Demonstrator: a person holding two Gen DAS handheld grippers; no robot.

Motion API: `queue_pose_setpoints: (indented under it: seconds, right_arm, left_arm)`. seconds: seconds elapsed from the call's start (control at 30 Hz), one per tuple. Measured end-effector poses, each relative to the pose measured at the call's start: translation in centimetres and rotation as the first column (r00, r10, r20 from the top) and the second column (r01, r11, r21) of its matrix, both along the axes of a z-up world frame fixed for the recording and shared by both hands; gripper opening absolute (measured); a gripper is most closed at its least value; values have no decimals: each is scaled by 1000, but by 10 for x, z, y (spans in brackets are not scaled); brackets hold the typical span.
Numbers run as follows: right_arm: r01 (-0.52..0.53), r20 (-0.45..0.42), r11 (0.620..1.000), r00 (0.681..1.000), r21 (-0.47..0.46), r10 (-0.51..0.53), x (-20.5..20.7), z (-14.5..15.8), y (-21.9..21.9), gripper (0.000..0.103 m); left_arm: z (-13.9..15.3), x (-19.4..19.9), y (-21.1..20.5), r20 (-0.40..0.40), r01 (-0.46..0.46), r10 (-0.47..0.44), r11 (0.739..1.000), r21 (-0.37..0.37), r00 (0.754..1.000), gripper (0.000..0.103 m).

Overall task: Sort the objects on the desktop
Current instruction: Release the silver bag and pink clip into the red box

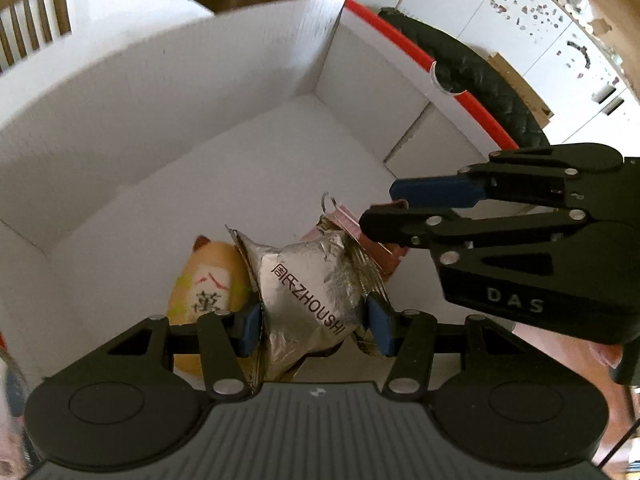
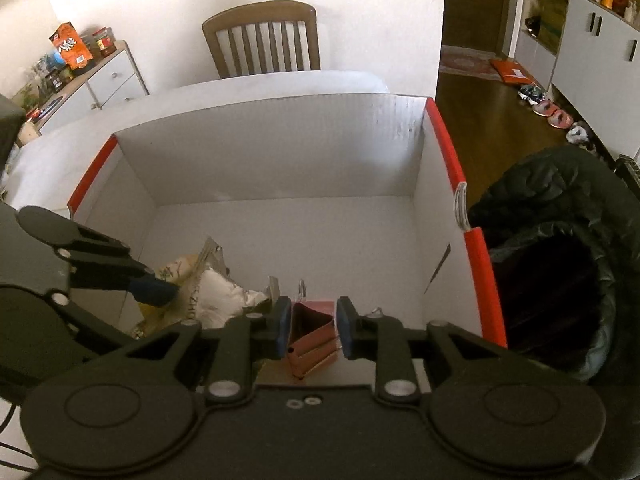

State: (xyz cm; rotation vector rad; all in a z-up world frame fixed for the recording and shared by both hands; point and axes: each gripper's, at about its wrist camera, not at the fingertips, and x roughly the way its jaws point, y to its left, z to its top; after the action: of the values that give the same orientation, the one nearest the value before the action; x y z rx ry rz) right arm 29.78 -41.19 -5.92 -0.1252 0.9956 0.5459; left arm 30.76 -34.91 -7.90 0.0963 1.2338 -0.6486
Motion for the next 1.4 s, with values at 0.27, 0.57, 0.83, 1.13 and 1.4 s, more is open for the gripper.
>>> queue_pose_setpoints:
  seconds: [0.27, 0.57, 0.83, 1.13, 1.4]
  right_arm:
    - [26, -14, 999, 1000, 39, -25, 3, 6, -11, 34]
    - [8, -9, 996, 1000, 89, -7, -7, 23, -16, 35]
    - [-2, 21, 994, 1000, 112, 0, -21, 38, -16, 52]
    - [-22, 51, 991, 999, 136, 15, -40, 51, -16, 64]
    - [-44, 77, 989, 997, 143, 33, -60, 61, -10, 65]
  left_arm:
    - [2, -1, 8, -26, -32, 31, 999, -25, 999, 57]
    - [22, -17, 37, 3, -122, 123, 988, -93, 992, 67]
    - [52, -42, 55, 114, -149, 166, 979, -142, 980, 67]
    - [78, -76, 61, 260, -153, 182, 980, -130, 948, 67]
    - [87, -104, 71, 331, -146, 180, 982, -123, 926, 69]
